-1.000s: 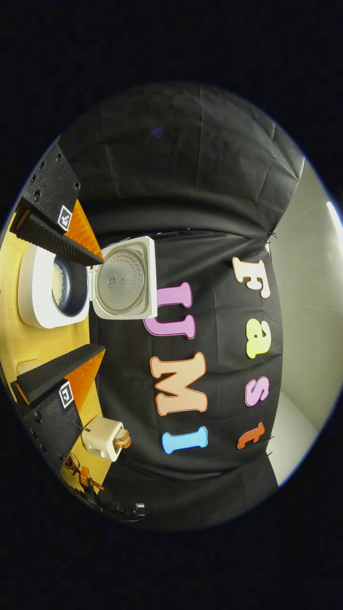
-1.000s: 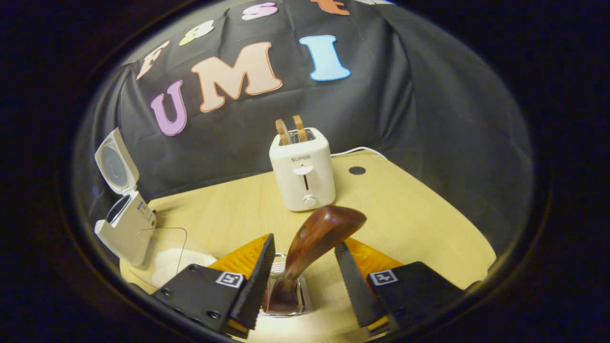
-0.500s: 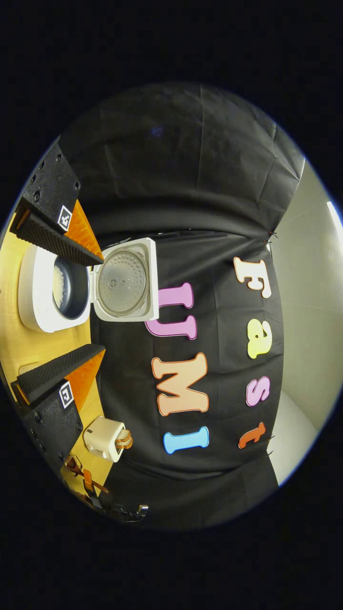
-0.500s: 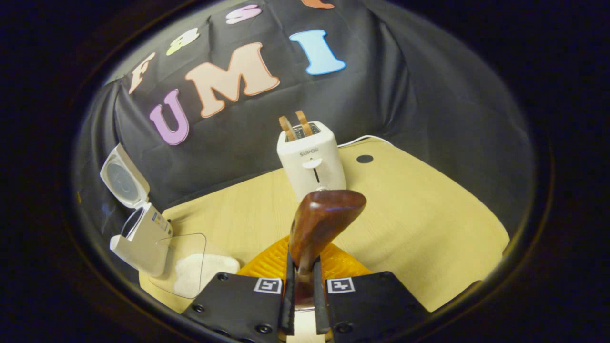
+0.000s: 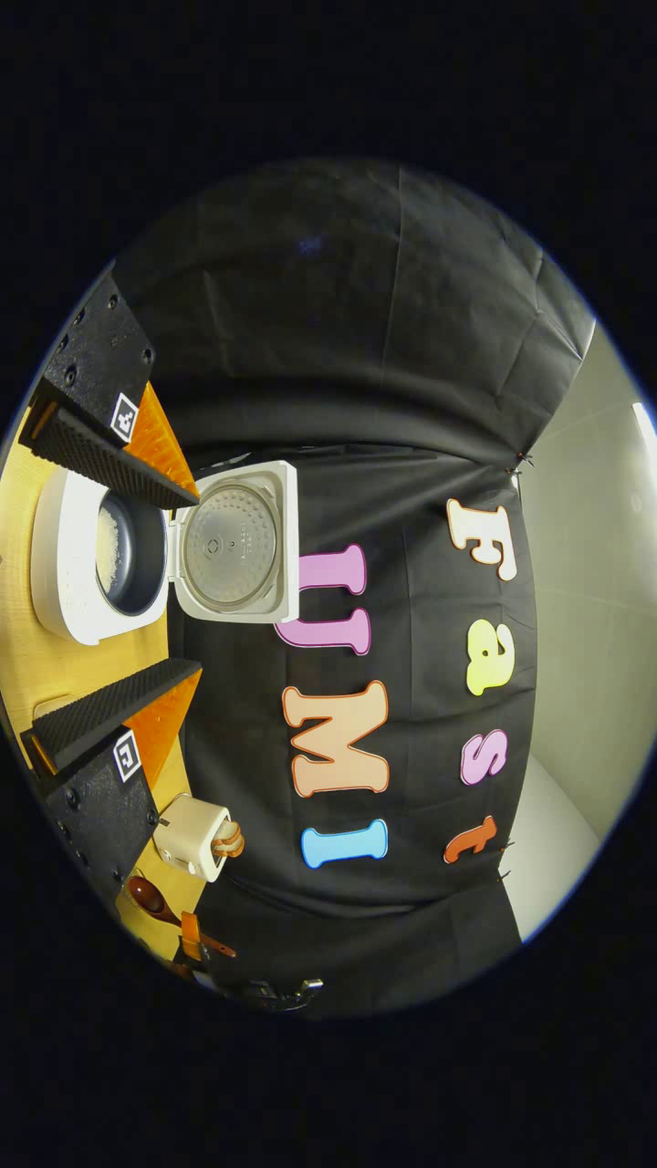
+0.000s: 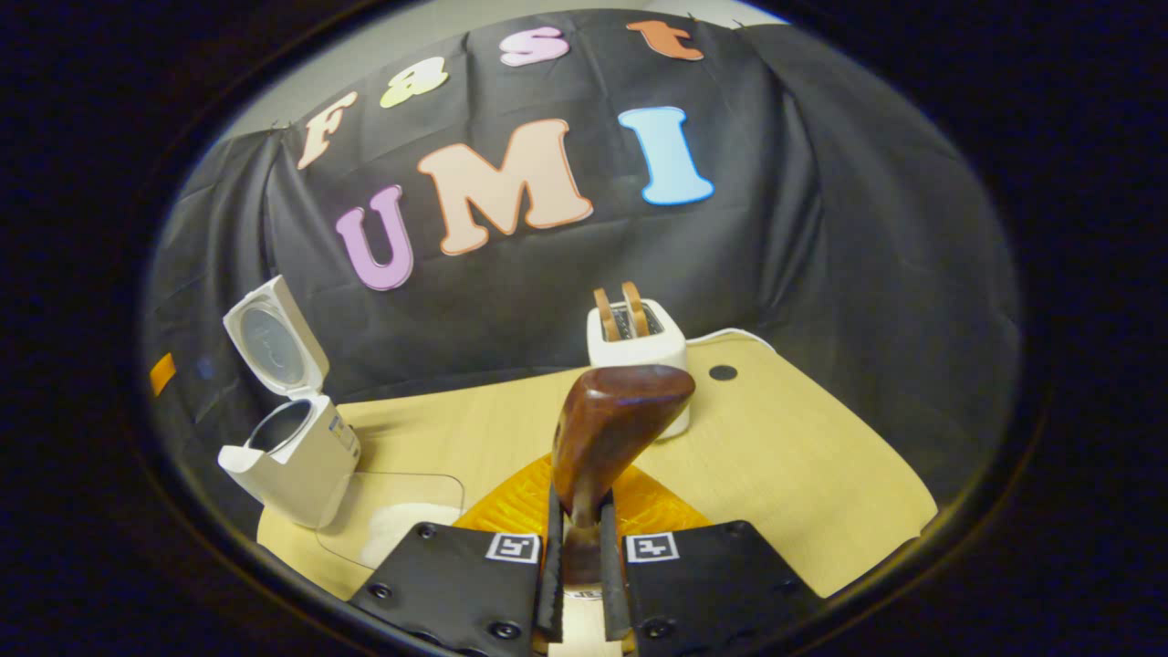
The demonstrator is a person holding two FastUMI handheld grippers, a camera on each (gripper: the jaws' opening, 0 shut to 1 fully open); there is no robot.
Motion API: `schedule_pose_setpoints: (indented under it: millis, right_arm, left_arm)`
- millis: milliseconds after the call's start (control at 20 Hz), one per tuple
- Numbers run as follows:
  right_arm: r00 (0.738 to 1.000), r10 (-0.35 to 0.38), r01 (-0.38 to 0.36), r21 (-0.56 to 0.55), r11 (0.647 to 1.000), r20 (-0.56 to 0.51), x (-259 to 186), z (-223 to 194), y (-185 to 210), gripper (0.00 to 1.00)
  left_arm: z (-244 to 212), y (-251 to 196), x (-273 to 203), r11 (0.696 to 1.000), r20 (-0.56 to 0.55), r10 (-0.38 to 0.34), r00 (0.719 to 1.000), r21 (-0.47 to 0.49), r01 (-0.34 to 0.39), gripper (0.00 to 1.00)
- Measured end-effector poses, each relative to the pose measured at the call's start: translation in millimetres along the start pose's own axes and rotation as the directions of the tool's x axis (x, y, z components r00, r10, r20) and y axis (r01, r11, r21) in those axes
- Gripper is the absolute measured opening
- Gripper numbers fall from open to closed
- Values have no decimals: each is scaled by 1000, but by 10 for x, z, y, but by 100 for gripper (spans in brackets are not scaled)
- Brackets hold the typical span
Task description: Close the left gripper, press the button to open the rice cooker; take a wooden spoon from the chopstick holder with the right hand, scoop a spoonful of rice and pour it into the rice cooker, then put the wooden spoon back into the chopstick holder.
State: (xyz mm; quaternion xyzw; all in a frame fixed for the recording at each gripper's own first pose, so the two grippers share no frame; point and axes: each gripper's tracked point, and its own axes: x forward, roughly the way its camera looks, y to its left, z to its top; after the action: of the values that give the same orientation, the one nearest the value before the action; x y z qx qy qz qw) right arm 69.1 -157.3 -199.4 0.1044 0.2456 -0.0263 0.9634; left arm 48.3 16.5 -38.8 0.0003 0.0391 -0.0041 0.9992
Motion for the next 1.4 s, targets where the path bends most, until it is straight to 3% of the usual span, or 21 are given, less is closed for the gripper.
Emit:
schedule_pose_setpoints:
  millis: [300, 750, 950, 1400]
  right_arm:
    - [991, 129, -130, 27, 991, 31, -49, 171, 777, 22]
    - [961, 260, -264, -31, 964, -99, 230, -530, 1780, 22]
    - [955, 262, -272, -59, 960, -137, 352, -788, 1982, 22]
    - [970, 184, -212, -193, 958, -156, 579, -1203, 2159, 20]
  left_arm:
    - [-15, 167, -76, 1000, 3, 8, 1000, -15, -8, 100]
    - [-75, 459, -318, 999, -5, 37, 999, -3, -37, 97]
    - [-129, 653, -404, 998, -18, 67, 998, -9, -67, 97]
    - [-241, 1079, -521, 993, -40, 120, 992, -18, -121, 97]
